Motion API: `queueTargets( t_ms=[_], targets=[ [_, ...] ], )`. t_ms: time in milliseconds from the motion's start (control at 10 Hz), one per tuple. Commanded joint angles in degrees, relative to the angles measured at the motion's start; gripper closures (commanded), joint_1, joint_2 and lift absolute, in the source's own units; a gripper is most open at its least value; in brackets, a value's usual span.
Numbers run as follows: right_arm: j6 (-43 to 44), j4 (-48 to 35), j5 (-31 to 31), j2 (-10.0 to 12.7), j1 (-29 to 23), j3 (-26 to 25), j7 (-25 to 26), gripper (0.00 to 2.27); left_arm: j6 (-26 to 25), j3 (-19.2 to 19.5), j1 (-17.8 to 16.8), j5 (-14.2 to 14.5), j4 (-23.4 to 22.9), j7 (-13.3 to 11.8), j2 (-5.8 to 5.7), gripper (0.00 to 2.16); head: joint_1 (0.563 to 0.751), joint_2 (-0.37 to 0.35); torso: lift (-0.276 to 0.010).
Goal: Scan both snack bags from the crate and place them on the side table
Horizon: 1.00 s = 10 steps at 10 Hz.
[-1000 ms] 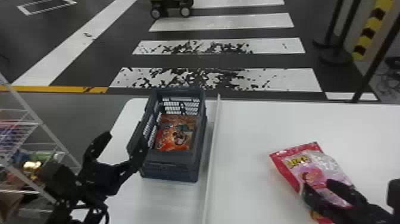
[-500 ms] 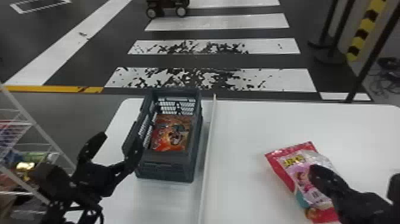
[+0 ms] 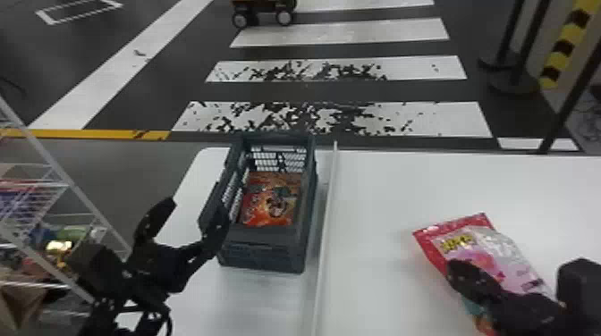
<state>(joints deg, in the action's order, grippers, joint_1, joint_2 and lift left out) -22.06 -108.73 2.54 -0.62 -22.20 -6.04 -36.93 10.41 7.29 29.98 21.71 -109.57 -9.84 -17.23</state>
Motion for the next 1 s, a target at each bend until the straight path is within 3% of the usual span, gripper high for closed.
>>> queueTargets(
  t_ms=[0, 300, 900],
  targets=[
    [-0.1, 2.8, 1.8, -0.1, 2.3, 1.5, -0.2, 2.24, 0.0, 0.0, 0.1, 0.0, 0.1, 0.0, 0.0, 0.08, 0.695, 0.181, -0.098],
    [-0.8, 7.8, 4.7, -0.3, 6.6, 1.6, -0.2, 2.24, 0.0, 0.5, 0.3, 0.3, 0.3, -0.1, 0.0, 0.08, 0.695, 0.198, -0.098],
    [-0.6, 14.1, 4.8, -0.1, 12.4, -0.5, 0.6, 2.24, 0.0, 0.5, 0.3, 0.3, 0.4, -0.1, 0.09, 0.08, 0.695, 0.177, -0.098]
  ],
)
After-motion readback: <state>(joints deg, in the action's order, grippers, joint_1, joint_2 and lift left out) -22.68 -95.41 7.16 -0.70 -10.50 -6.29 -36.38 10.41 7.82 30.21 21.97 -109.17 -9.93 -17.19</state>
